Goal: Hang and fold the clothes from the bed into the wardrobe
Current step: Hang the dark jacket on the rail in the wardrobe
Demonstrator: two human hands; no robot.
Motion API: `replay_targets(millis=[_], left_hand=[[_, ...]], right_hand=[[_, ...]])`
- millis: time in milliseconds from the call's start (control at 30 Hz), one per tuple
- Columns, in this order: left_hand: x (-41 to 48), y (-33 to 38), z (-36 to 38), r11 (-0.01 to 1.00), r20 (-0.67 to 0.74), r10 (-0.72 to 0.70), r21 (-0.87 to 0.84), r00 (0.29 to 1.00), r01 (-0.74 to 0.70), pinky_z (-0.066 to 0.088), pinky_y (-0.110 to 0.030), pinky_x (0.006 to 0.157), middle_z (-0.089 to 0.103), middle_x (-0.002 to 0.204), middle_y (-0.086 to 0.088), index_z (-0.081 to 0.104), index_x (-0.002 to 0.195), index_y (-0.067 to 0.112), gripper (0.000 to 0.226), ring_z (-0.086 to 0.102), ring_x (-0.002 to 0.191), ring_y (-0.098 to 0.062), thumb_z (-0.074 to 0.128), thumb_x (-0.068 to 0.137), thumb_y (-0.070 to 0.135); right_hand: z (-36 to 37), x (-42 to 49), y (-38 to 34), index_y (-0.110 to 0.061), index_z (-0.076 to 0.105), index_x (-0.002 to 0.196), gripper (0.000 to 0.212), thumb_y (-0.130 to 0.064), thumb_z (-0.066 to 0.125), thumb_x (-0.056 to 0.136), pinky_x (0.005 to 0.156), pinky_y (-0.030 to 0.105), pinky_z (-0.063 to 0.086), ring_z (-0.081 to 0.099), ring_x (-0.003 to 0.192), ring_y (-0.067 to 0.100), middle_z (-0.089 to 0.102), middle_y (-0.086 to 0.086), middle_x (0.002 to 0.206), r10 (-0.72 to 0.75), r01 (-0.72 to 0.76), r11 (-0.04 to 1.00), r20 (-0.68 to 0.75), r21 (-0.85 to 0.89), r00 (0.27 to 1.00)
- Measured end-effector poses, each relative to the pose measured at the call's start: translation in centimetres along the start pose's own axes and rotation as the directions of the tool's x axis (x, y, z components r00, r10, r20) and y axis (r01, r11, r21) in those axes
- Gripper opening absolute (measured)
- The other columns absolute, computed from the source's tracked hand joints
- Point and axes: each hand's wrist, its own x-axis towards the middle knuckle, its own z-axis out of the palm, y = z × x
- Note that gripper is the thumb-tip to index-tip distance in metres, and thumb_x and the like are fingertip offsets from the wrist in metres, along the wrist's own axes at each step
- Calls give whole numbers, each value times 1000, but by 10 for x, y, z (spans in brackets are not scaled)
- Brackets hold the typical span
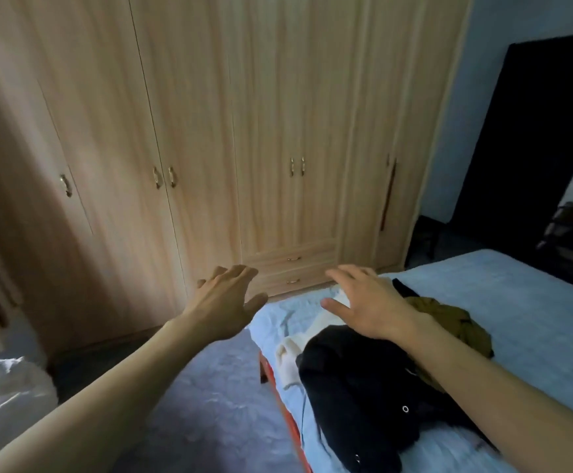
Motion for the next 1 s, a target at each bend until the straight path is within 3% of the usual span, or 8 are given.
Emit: replay_targets(millis=[367,800,1000], left_hand=[[118,-34,64,973,138,229,-66,963,-222,38,-46,109,40,154,6,34,149,30,60,40,136,-23,35,99,62],[308,-5,83,921,131,388,-13,912,-390,36,-45,112,38,157,5,34,150,32,61,38,140,-23,36,98,64],[366,16,118,872,197,489,-146,850,-467,39,-36,107,56,140,0,53,139,22,57,52,125,-20,41,98,60]], right_hand=[[38,61,23,-30,32,147,57,-56,43,97,105,43,40,41,129,20,40,-5,148,227,-227,974,9,9,974],[47,190,130,-25,31,150,60,-54,44,99,110,44,36,36,137,23,34,0,155,366,-359,927,-49,110,929],[69,210,169,-27,31,149,60,-58,40,98,106,47,39,41,132,23,39,0,152,505,-503,860,-9,82,863]])
